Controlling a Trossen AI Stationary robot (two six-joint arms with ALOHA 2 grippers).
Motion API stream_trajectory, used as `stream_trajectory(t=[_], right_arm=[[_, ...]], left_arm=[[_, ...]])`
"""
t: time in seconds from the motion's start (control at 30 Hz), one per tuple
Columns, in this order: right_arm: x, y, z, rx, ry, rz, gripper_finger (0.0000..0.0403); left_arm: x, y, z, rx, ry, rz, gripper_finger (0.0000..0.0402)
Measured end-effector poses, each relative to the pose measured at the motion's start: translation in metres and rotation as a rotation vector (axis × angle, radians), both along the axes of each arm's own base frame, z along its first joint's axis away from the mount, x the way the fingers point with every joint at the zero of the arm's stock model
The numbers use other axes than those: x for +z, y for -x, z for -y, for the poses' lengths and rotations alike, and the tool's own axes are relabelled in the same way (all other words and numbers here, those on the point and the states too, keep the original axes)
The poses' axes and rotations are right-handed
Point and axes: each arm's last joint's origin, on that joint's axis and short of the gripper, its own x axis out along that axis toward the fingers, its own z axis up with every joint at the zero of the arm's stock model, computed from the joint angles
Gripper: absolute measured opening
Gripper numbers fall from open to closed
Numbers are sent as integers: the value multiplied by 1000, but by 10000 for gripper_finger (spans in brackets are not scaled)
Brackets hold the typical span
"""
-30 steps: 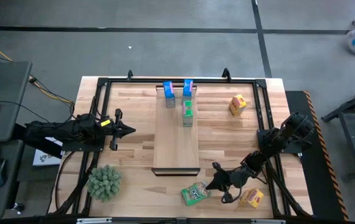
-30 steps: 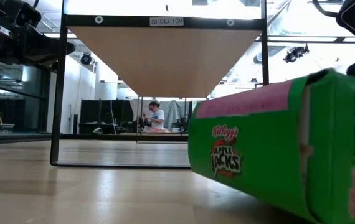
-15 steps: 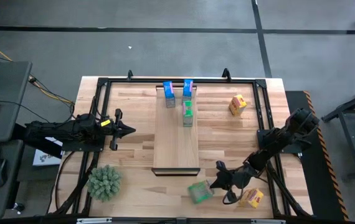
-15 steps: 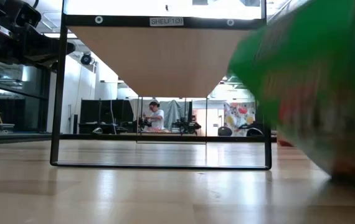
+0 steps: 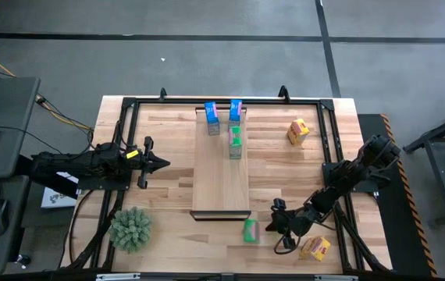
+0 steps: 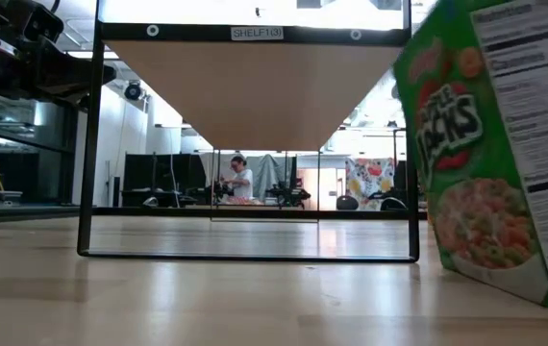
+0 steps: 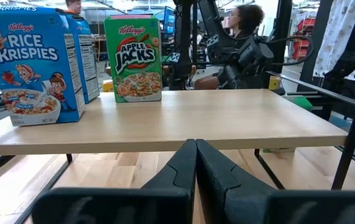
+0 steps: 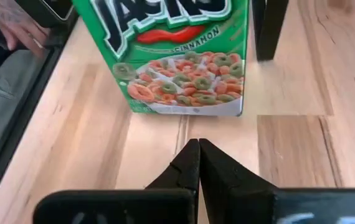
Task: Stack cereal on shelf
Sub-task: Put the green cereal box on the shelf aligned with the other green cereal box
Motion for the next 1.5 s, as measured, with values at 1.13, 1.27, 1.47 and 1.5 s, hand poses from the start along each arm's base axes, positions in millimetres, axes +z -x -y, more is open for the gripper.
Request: stream_trajectory(t=[1.13, 1.27, 1.47, 1.5], right_arm=[[137, 16, 19, 19, -274, 633, 0], [154, 5, 20, 54, -211, 840, 1], [179, -27, 3, 44, 35, 627, 48], [184, -31, 2, 8, 76, 561, 64]], left_arm=[[0, 0, 0, 1, 0, 0, 3], [0, 0, 0, 0, 0, 0, 3], [0, 0, 0, 0, 0, 0, 3], [0, 0, 0, 0, 0, 0, 3]])
